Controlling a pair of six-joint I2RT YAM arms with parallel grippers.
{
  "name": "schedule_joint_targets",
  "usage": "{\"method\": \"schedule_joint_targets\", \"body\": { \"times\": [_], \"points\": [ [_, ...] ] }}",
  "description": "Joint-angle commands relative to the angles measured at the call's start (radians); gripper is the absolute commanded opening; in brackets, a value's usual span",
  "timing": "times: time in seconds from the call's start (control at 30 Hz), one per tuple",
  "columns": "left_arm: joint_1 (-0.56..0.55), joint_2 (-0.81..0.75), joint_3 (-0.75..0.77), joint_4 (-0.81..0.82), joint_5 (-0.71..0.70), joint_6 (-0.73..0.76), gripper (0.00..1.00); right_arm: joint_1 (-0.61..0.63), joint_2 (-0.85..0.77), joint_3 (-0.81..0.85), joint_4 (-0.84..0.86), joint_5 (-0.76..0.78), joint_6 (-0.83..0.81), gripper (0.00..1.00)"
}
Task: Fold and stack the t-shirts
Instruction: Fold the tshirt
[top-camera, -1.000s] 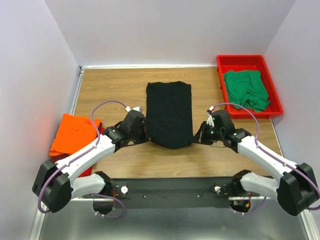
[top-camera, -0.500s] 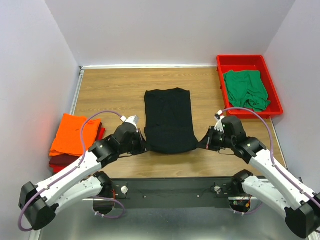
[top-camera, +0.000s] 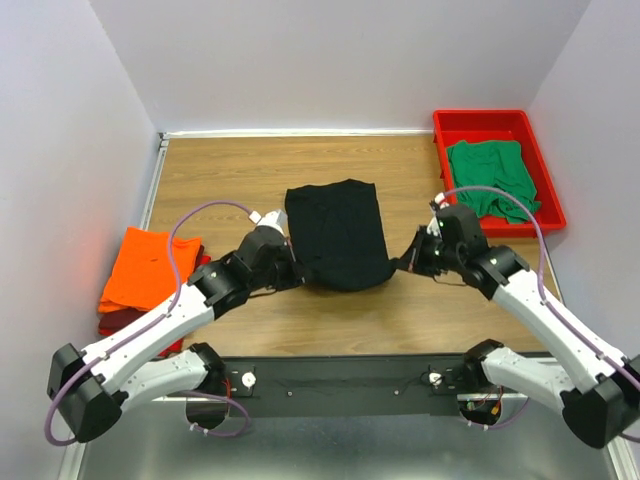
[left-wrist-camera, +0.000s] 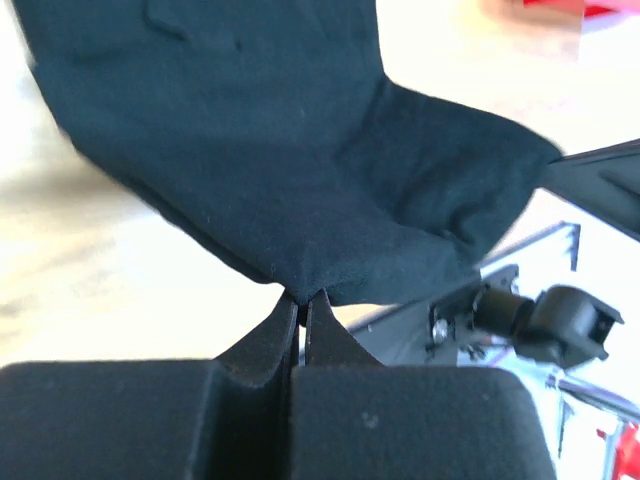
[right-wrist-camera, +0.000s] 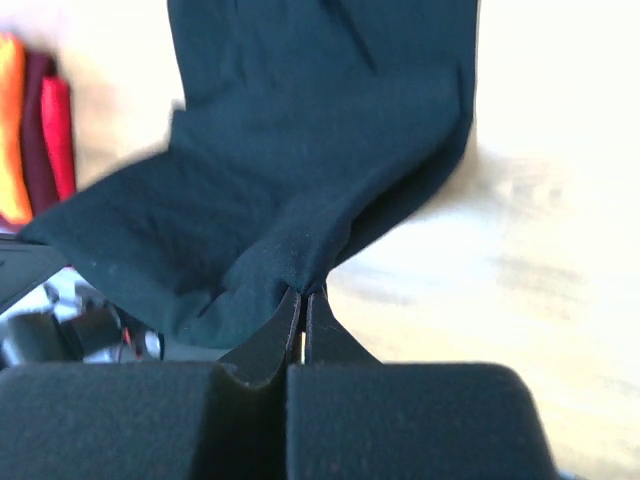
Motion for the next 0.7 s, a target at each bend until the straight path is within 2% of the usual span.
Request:
{"method": "schedule_joint_targets", "body": {
  "times": [0.0,0.33,0.67],
  "points": [
    [0.082,0.046,0.036,0.066,-0.005,0.092,0.00,0.005,0.064,0.085,0.070,0.109,-0.025,0.00],
    [0.263,0.170,0.149,0.115,0.162,0.207,0.00,0.003,0.300,0.280,0.139,0.162,-0.036,0.00],
    [0.351,0.381,0.276,0.164,0.241,0.237,0.00,-0.032,0.580,0.521,0.171,0.198,-0.063,0.00]
  ]
}}
